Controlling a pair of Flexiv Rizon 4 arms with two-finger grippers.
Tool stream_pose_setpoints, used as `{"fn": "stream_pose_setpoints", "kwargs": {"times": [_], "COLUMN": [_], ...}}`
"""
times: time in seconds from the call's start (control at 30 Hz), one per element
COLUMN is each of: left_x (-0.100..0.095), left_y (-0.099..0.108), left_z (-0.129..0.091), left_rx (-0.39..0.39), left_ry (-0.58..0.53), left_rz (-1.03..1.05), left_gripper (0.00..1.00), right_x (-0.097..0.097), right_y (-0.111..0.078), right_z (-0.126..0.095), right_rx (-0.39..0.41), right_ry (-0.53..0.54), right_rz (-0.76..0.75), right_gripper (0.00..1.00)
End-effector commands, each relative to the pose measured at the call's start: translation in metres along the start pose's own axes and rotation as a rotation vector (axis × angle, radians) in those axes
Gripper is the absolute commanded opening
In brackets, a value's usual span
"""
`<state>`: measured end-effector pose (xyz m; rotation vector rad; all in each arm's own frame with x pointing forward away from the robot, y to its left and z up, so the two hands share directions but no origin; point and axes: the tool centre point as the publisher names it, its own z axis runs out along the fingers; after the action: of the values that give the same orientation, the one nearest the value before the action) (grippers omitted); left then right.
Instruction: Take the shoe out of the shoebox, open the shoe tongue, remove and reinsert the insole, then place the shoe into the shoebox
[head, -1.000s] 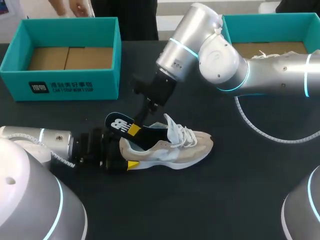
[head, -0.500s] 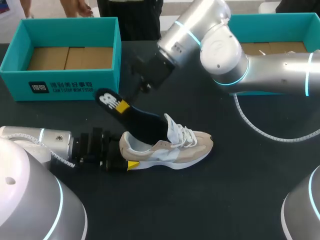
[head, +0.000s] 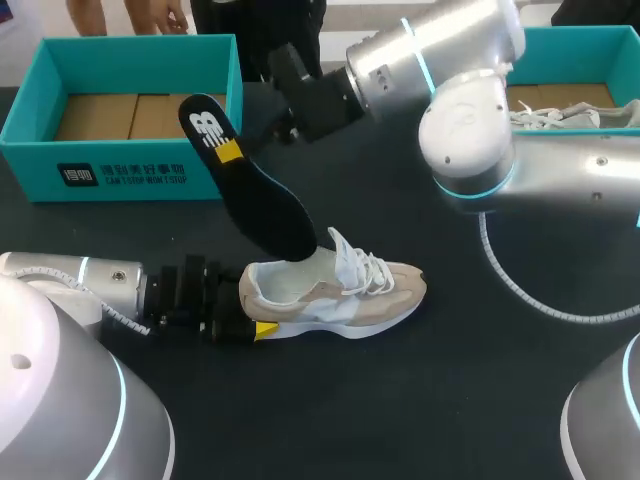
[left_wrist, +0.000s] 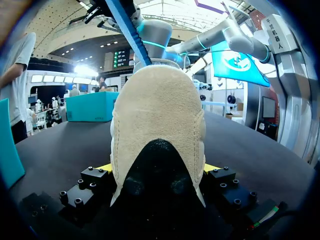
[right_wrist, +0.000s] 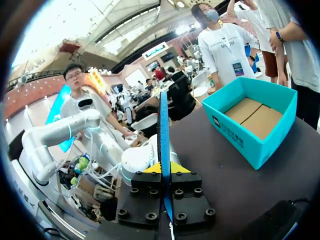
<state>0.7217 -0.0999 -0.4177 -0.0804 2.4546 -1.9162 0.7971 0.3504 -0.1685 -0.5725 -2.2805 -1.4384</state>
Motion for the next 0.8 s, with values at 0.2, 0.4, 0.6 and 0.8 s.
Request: {"fn": "stream_pose_setpoints", "kwargs": {"times": [0.2, 0.4, 0.6, 0.8], "left_x": [0.0016, 0.0016, 0.0016, 0.0016], "left_y": [0.0002, 0.0002, 0.0002, 0.0002], "left_z": [0.0002, 0.0002, 0.0002, 0.0002], "left_rx": [0.000, 0.000, 0.000, 0.000], "left_ry": [-0.003, -0.003, -0.003, -0.003], "left_rz": [0.001, 0.001, 0.001, 0.001], "left_gripper": [0.00, 0.00, 0.00, 0.00], "right_x": [0.0045, 0.0045, 0.0045, 0.0017], "right_y": [-0.0049, -0.0049, -0.0049, 0.0023], "right_z": [-0.0019, -0.0019, -0.0019, -0.0063], "right_rx": [-0.033, -0.033, -0.033, -0.100], "right_ry": [-0.042, -0.042, -0.042, 0.041], "right_rz": [0.002, 0.002, 0.002, 0.042], "right_gripper": [0.00, 0.00, 0.00, 0.00]}}
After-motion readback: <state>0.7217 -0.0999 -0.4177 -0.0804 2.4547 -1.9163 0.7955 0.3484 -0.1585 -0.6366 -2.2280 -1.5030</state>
